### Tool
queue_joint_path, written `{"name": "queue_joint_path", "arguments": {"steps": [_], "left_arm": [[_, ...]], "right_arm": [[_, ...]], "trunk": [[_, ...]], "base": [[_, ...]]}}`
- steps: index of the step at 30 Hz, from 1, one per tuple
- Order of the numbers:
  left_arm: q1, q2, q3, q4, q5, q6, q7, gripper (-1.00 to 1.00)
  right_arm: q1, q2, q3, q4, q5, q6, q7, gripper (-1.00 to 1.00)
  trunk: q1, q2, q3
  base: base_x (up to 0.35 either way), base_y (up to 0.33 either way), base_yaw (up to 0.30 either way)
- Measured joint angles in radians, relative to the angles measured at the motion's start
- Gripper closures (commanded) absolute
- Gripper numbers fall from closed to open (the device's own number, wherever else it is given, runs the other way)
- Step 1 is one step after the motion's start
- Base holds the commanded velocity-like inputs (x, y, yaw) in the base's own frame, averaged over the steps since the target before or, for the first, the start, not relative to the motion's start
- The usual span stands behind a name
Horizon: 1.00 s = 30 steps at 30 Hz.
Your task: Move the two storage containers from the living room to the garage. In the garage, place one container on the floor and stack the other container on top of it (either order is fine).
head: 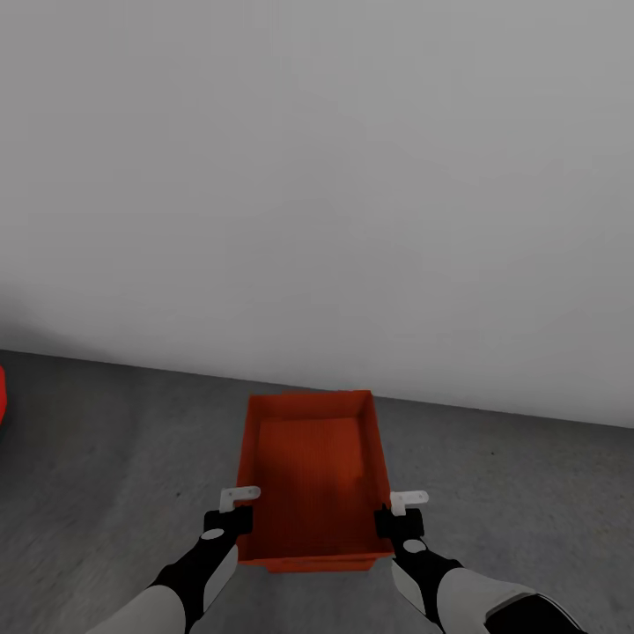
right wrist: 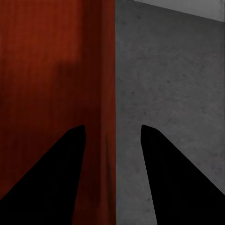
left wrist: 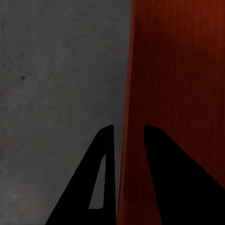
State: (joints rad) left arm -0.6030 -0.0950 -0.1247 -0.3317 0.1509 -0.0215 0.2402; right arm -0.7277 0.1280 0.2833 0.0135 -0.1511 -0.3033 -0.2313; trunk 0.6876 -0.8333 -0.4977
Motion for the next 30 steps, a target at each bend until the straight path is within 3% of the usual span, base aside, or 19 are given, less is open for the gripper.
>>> {"name": "queue_joint_path", "arguments": {"steps": [6, 30], "left_arm": [[0.000, 0.001, -0.012, 0.001, 0.007, -0.053, 0.000, 1.00], [0.000, -0.003, -0.003, 0.028, 0.008, -0.059, -0.001, 1.00]], "right_arm": [[0.000, 0.000, 0.012, 0.000, -0.002, -0.052, -0.012, 1.00], [0.000, 0.000, 0.019, 0.009, -0.001, -0.036, -0.009, 1.00]], "trunk": [[0.000, 0.000, 0.000], [0.000, 0.000, 0.000]], "base": [[0.001, 0.000, 0.000], [0.002, 0.000, 0.000]]}}
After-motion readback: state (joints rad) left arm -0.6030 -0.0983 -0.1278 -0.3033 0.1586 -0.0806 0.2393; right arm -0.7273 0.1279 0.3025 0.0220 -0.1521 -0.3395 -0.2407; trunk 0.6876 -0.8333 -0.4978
